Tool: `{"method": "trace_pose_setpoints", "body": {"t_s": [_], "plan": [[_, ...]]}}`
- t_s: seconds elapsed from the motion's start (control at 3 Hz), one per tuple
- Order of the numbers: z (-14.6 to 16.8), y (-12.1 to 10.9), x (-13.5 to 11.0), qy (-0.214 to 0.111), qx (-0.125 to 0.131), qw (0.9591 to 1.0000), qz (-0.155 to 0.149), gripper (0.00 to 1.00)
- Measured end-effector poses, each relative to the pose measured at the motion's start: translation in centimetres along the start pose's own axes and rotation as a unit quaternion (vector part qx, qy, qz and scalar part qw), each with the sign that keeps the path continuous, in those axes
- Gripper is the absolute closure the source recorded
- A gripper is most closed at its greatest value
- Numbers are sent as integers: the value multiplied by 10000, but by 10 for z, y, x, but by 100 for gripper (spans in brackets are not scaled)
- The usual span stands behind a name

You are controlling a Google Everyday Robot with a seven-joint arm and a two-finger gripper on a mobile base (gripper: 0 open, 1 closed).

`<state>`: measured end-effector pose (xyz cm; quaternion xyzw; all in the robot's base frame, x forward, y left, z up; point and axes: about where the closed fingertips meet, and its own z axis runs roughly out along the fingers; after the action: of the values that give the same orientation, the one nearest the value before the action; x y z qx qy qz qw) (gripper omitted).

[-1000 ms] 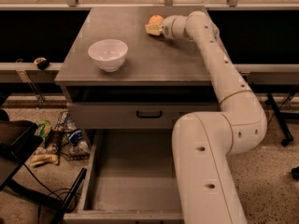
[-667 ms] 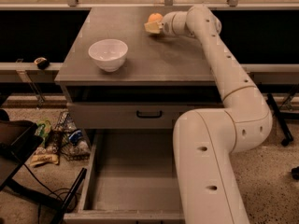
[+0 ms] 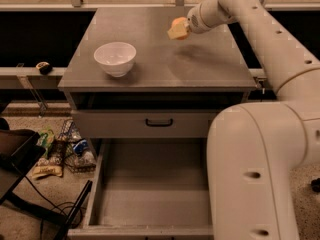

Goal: Place orange into middle drawer

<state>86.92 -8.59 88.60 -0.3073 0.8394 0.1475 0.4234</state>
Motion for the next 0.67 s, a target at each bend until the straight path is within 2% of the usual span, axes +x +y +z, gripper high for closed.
{"method": "trace_pose_setpoints", "body": {"t_s": [0.33, 0.67], "plan": [[-96, 34, 26, 792, 28, 9964, 299, 100], [-157, 67, 63, 1191, -157, 9919, 401, 100]]}}
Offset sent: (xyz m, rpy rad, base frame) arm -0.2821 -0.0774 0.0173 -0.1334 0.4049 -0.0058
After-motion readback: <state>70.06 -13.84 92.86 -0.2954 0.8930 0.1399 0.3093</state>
